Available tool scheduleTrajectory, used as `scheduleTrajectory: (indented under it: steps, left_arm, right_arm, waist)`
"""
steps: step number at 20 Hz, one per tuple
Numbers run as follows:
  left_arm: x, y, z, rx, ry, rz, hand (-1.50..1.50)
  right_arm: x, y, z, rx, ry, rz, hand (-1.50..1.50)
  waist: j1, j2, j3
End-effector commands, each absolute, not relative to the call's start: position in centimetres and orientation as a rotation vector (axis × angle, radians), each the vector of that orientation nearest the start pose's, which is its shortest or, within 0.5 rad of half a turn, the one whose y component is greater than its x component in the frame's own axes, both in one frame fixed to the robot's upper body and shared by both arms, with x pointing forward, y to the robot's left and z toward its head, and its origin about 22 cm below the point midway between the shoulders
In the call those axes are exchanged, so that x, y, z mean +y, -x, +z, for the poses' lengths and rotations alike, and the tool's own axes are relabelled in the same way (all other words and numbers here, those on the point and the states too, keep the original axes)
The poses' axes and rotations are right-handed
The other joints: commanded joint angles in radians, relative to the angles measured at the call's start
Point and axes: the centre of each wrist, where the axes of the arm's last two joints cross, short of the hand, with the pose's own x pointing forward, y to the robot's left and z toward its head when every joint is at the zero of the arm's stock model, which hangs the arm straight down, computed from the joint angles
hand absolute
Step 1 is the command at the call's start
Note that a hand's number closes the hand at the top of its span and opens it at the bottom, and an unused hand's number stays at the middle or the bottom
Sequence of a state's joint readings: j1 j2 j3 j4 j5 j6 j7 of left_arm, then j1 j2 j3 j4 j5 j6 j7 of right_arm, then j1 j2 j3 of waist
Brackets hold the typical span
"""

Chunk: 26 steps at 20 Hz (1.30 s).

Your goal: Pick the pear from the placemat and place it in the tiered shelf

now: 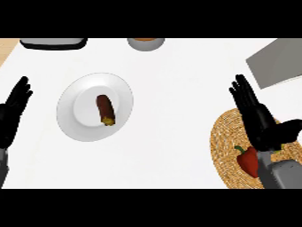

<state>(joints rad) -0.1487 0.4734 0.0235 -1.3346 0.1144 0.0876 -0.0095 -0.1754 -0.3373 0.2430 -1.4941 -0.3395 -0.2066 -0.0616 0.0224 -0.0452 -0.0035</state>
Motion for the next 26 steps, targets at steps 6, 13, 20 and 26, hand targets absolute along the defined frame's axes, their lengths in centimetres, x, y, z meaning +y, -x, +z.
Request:
scheduleTrajectory:
  steps: [6,13,20,26]
  left_arm:
    - [27.2,-28.5,3.1,-1.641,-0.188,-0.242,0.0]
    - [23.8,-28.3,1.2,-1.608,-0.088,-0.252,0.0]
    - [22.8,-28.4,2.5,-1.585,-0.093,-0.254,0.0]
    - [22.2,-28.5,1.3,-1.577,-0.114,-0.267,0.0]
  right_arm:
    - [-40.2,-28.3,5.8,-1.36,0.099,-0.192,-1.5]
    - [-43.5,-23.4,-2.3,-1.118,0.737,-0.331,-1.5]
    - [-47.4,-23.5,-2.7,-1.36,0.583,-0.568,-1.5]
    - [-48.7,-25.4,3.5,-1.241,0.413,-0.117,-1.5]
  waist:
    - [-0.038,0.055,0.007]
    - [-0.024,0.067,0.007]
    - [-0.013,0.048,0.006]
    - [-0.019,0.044,0.003]
